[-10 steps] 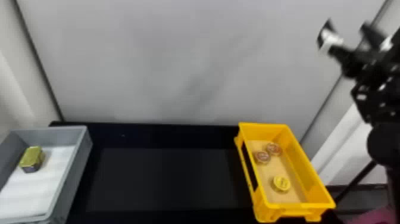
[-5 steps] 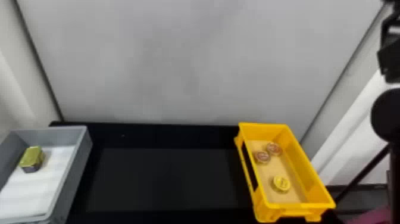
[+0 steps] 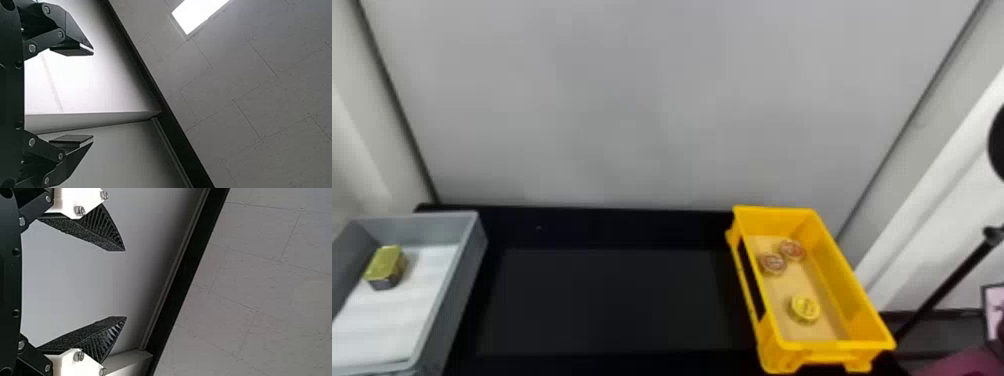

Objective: Pick up the round yellow can and place it in the yellow rectangular box

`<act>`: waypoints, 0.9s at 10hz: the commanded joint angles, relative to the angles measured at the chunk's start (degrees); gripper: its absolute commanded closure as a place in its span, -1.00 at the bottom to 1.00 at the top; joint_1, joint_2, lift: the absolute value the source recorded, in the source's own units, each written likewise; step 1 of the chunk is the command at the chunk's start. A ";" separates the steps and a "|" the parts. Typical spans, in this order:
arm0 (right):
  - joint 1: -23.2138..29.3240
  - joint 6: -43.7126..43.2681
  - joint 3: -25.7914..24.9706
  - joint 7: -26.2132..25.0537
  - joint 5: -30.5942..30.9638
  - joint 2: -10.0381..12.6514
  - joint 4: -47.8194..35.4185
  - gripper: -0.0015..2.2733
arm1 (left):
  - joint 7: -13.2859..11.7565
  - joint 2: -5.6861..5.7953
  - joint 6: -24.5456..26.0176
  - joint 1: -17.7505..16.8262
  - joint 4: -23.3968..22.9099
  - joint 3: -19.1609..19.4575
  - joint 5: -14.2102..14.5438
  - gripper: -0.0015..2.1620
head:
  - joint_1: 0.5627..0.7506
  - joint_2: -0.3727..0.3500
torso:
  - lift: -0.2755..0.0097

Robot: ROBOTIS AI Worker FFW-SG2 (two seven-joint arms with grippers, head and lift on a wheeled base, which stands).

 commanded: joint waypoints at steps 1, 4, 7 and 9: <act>-0.60 0.69 0.16 -0.50 0.28 -0.71 -0.45 -0.80 | 0.00 0.00 0.24 0.25 -0.39 0.37 -0.13 -0.58 | -0.16 -0.44 | 0.93; -1.92 0.61 0.33 -1.11 0.89 -1.41 -1.24 -0.80 | 0.09 0.08 0.41 0.25 -0.65 0.54 -0.22 -0.58 | -0.16 -0.44 | 0.93; -3.07 1.57 1.04 -3.22 -1.13 -2.47 -1.33 -0.80 | 0.09 0.08 0.41 0.25 -0.83 0.72 -0.22 -0.58 | -0.16 -0.44 | 0.93; -3.33 2.19 1.48 -5.68 -2.45 -2.55 -0.97 -0.80 | 0.09 0.08 0.41 0.25 -0.92 0.81 -0.22 -0.58 | -0.16 -0.44 | 0.93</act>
